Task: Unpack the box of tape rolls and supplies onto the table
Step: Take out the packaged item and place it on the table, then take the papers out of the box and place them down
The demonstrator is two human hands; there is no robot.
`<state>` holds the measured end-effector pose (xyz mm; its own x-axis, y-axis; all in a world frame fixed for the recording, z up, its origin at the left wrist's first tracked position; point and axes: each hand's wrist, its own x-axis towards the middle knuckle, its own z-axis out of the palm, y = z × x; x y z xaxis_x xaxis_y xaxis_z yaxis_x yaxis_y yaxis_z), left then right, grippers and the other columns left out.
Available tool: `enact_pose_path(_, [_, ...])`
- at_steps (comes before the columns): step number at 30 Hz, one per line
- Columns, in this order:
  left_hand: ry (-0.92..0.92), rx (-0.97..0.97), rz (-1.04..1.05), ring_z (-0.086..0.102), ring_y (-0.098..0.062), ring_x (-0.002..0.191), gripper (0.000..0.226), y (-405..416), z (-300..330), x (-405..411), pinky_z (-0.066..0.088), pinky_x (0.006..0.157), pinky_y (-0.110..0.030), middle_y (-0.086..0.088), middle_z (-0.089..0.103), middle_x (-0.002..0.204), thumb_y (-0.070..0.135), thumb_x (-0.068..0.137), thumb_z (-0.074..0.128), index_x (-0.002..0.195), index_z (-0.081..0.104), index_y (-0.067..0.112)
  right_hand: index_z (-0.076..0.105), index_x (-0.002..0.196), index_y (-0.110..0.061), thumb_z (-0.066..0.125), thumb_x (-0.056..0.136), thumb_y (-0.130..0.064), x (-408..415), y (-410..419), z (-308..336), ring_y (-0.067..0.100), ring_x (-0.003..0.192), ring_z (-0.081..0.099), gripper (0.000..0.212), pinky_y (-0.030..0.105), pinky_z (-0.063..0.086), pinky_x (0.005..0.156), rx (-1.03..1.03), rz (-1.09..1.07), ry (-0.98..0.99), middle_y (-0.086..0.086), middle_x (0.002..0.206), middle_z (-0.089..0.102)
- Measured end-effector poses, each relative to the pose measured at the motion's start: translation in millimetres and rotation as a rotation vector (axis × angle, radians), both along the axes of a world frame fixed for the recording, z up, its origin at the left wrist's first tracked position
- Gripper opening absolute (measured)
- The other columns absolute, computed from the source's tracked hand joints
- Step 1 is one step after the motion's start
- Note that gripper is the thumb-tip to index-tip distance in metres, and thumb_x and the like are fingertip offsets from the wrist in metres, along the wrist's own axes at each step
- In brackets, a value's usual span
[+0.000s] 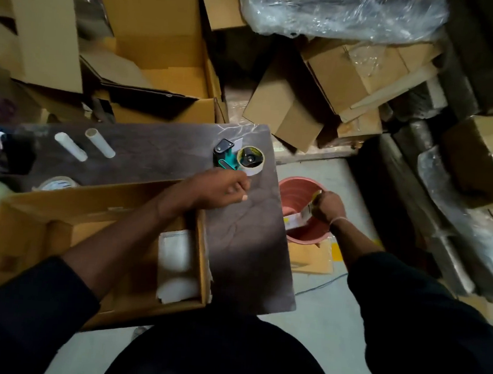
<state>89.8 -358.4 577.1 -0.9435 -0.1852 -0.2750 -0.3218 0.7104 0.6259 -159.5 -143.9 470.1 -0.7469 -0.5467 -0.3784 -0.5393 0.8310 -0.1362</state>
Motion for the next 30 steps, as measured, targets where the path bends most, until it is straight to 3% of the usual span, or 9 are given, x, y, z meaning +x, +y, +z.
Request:
enact_pose_path(3, [-0.002, -0.100, -0.010, 0.067, -0.017, 0.096, 0.025, -0.9, -9.2, -0.4, 0.057, 0.087, -0.041, 0.001, 0.071, 0.109, 0.034, 0.093, 0.066, 0.114, 0.065, 0.020, 0.051, 0.138, 0.003, 0.048, 0.099, -0.024, -6.7, 8.0, -38.6, 0.038, 0.123, 0.057, 0.048, 0.037, 0.043, 0.101, 0.065, -0.011, -0.103, 0.024, 0.133, 0.060])
enact_pose_path(5, [0.048, -0.155, -0.025, 0.068, -0.017, 0.096, 0.024, 0.0, -13.7, 1.6, 0.056, 0.085, -0.040, 0.000, 0.071, 0.109, 0.029, 0.094, 0.066, 0.115, 0.066, 0.019, 0.045, 0.145, 0.001, 0.051, 0.098, -0.020, -6.8, 9.2, -51.3, 0.037, 0.127, 0.054, 0.052, 0.035, 0.041, 0.104, 0.093, 0.002, -0.166, 0.024, 0.139, 0.056])
enact_pose_path(11, [0.227, -0.270, -0.078, 0.066, -0.018, 0.093, 0.017, 6.1, -21.8, 11.2, 0.056, 0.079, -0.042, 0.000, 0.070, 0.104, 0.025, 0.093, 0.065, 0.109, 0.066, 0.019, 0.048, 0.146, -0.008, 0.058, 0.091, -0.010, -2.5, 2.5, -49.9, 0.033, 0.134, 0.049, 0.056, 0.032, 0.036, 0.110, 0.043, 0.024, -0.219, 0.019, 0.144, 0.053])
enact_pose_path(15, [0.312, -0.448, -0.083, 0.066, -0.027, 0.092, 0.020, 3.1, -21.4, 21.0, 0.047, 0.078, -0.037, -0.006, 0.071, 0.102, 0.026, 0.089, 0.063, 0.105, 0.069, 0.016, 0.059, 0.136, -0.007, 0.060, 0.088, -0.004, 9.2, -20.5, -21.1, 0.035, 0.123, 0.058, 0.048, 0.034, 0.041, 0.103, -0.170, -0.030, -0.199, 0.020, 0.133, 0.062])
enact_pose_path(18, [0.378, -0.510, -0.064, 0.066, -0.029, 0.093, 0.032, -8.1, -21.6, 35.6, 0.046, 0.078, -0.035, -0.007, 0.071, 0.102, 0.038, 0.089, 0.054, 0.102, 0.070, 0.014, 0.067, 0.124, -0.007, 0.057, 0.083, 0.002, 24.0, -49.2, 11.0, 0.035, 0.114, 0.063, 0.043, 0.036, 0.050, 0.101, -0.371, -0.124, -0.142, 0.018, 0.125, 0.066])
enact_pose_path(21, [0.415, -0.451, -0.011, 0.064, -0.029, 0.099, 0.041, -23.8, -15.9, 58.0, 0.046, 0.088, -0.037, -0.010, 0.069, 0.107, 0.041, 0.094, 0.054, 0.110, 0.069, 0.007, 0.073, 0.109, -0.006, 0.060, 0.081, -0.005, 46.8, -82.7, 44.3, 0.032, 0.106, 0.067, 0.031, 0.039, 0.052, 0.100, -0.562, -0.111, -0.088, 0.016, 0.113, 0.072])
enact_pose_path(24, [0.436, -0.394, 0.103, 0.062, -0.027, 0.105, 0.043, -42.3, -11.0, 92.2, 0.041, 0.096, -0.032, -0.011, 0.068, 0.112, 0.040, 0.096, 0.053, 0.115, 0.066, 0.004, 0.075, 0.093, -0.012, 0.063, 0.081, -0.015, 80.3, -116.6, 71.1, 0.027, 0.090, 0.071, 0.018, 0.038, 0.057, 0.086, -0.663, -0.048, -0.084, 0.010, 0.095, 0.076])
enact_pose_path(27, [0.365, -0.334, 0.204, 0.059, -0.028, 0.113, 0.043, -61.2, -5.1, 135.6, 0.043, 0.099, -0.036, -0.010, 0.064, 0.121, 0.042, 0.095, 0.052, 0.122, 0.063, 0.010, 0.073, 0.083, -0.013, 0.062, 0.084, -0.017, 126.4, -148.3, 96.4, 0.020, 0.080, 0.070, 0.012, 0.038, 0.059, 0.077, -0.771, 0.005, -0.142, 0.004, 0.083, 0.074])
enact_pose_path(30, [0.316, -0.306, 0.266, 0.056, -0.026, 0.117, 0.044, -80.6, -4.6, 179.3, 0.046, 0.101, -0.040, -0.008, 0.060, 0.127, 0.041, 0.093, 0.053, 0.128, 0.059, 0.014, 0.072, 0.079, -0.019, 0.062, 0.087, -0.020, 180.4, -174.1, 122.8, 0.008, 0.072, 0.067, 0.013, 0.027, 0.056, 0.067, -0.860, 0.099, -0.132, -0.006, 0.076, 0.070])
